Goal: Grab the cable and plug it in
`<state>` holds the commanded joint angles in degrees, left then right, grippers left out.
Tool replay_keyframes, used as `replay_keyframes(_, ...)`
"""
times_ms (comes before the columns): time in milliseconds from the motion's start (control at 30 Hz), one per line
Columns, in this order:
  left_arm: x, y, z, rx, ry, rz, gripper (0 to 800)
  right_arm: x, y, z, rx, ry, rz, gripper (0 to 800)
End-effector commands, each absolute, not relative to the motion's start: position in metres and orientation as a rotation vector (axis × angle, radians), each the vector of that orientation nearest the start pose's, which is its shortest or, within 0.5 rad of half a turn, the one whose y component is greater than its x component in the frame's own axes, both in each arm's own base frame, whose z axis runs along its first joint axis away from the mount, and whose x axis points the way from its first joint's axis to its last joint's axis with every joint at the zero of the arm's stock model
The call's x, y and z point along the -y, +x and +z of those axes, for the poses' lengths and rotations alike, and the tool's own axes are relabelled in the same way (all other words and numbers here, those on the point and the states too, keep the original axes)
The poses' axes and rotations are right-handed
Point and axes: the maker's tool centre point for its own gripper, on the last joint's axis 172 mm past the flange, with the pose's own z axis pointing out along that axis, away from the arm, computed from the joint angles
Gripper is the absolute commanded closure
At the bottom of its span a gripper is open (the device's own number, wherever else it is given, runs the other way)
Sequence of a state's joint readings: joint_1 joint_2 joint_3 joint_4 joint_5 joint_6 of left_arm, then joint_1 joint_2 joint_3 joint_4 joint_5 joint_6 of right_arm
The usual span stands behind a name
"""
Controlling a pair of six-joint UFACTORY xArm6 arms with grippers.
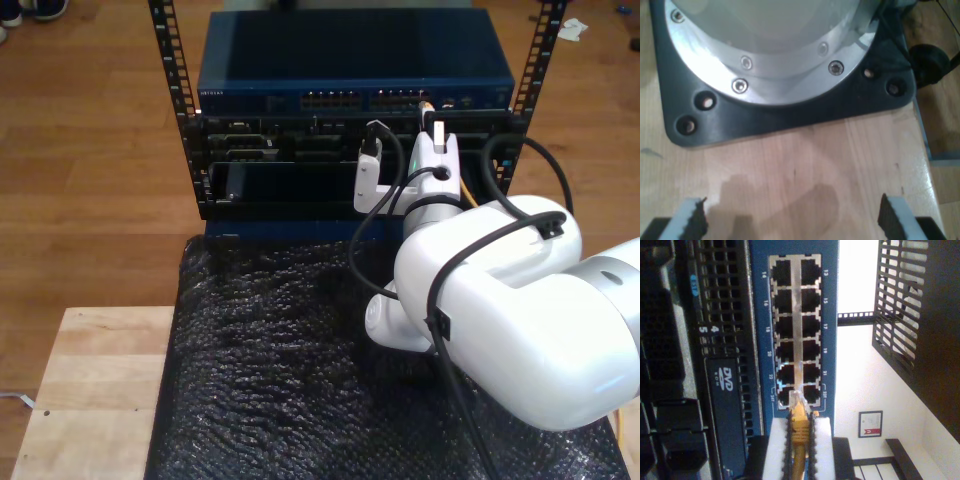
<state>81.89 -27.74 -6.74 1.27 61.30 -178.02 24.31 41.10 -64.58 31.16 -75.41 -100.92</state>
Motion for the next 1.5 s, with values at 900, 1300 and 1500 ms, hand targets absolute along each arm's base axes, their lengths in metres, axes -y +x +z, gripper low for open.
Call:
replay_keyframes(900, -0.119, 0.012, 0.031, -2.669, -2.201, -0.529, 1, -0.135, 0.659, 0.263, -1.046, 1.190, 1.190, 800)
replay_keyframes(1300, -0.119, 0.012, 0.031, -2.669, -2.201, -0.529, 1, -0.134, 0.658, 0.266, -1.034, 1.184, 1.193, 800)
replay_keyframes(1500, -0.119, 0.012, 0.031, -2.669, -2.201, -0.529, 1, -0.134, 0.657, 0.268, -1.030, 1.181, 1.195, 800)
